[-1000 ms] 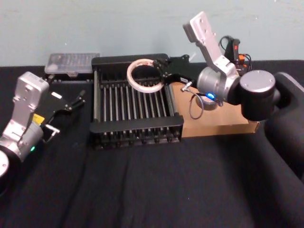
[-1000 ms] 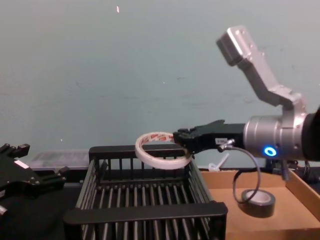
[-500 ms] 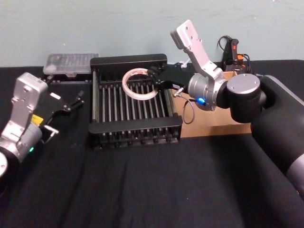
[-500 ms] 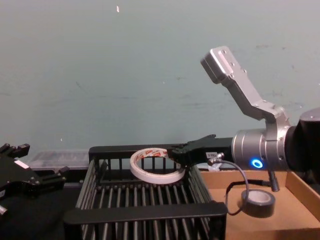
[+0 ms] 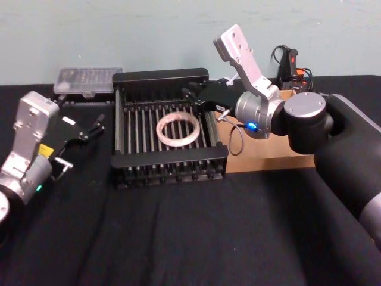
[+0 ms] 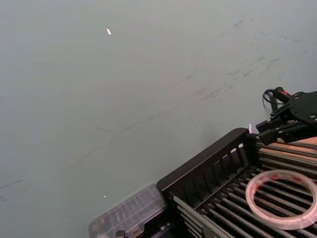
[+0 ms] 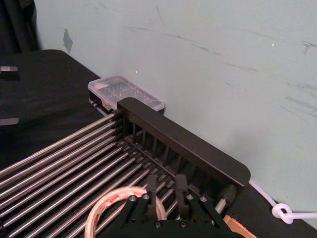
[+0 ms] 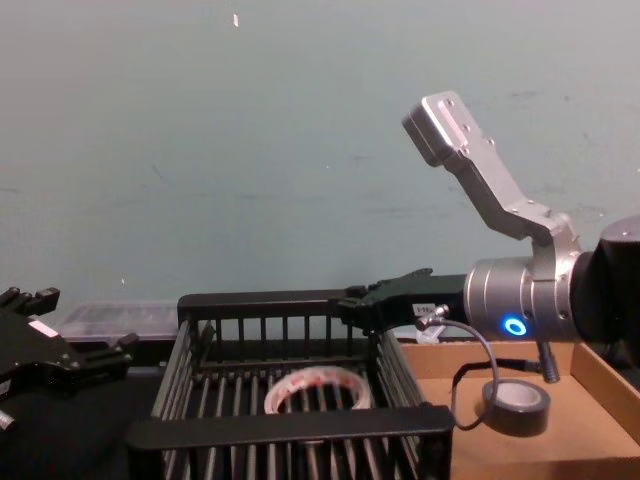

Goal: Pick up the white tape and place it into the black box , Pick up the silver tape and place it into the brown box.

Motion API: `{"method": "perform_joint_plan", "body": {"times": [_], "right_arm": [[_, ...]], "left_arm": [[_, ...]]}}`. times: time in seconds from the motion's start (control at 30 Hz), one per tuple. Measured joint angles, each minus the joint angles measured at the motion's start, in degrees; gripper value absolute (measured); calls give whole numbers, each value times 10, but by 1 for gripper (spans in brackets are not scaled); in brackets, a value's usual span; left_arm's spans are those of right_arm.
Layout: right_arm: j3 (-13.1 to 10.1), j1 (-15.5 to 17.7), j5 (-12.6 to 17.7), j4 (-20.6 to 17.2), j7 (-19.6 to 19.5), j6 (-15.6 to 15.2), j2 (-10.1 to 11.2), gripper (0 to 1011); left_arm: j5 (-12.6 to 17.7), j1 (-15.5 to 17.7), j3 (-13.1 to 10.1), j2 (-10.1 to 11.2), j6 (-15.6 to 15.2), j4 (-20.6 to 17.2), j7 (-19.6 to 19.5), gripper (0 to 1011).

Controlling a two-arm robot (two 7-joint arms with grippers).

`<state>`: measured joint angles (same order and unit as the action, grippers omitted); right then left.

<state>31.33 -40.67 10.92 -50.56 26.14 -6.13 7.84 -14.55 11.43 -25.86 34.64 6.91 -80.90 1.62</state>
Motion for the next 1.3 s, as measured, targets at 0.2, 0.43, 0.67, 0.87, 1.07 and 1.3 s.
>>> {"method": "perform_joint_plan", "body": {"times": [0.2, 0.43, 0.67, 0.87, 1.07, 1.3], "right_arm": [[0, 0, 1, 0, 0, 0, 0, 417], [0, 0, 1, -1, 0, 0, 0, 618], [0, 0, 2, -1, 0, 1, 0, 834], [0, 1, 2, -1, 0, 1, 0, 996], [0, 1, 2, -1, 0, 1, 0, 1002], [-13, 16, 2, -30, 3, 0, 8, 1002]], "left_arm": [[0, 0, 0, 0, 0, 0, 0, 1001], [0, 0, 0, 0, 0, 0, 0, 1001], [0, 0, 0, 0, 0, 0, 0, 1001], [0, 0, 0, 0, 0, 0, 0, 1001], [0, 0, 0, 0, 0, 0, 0, 1001], [0, 0, 0, 0, 0, 0, 0, 1001]]}}
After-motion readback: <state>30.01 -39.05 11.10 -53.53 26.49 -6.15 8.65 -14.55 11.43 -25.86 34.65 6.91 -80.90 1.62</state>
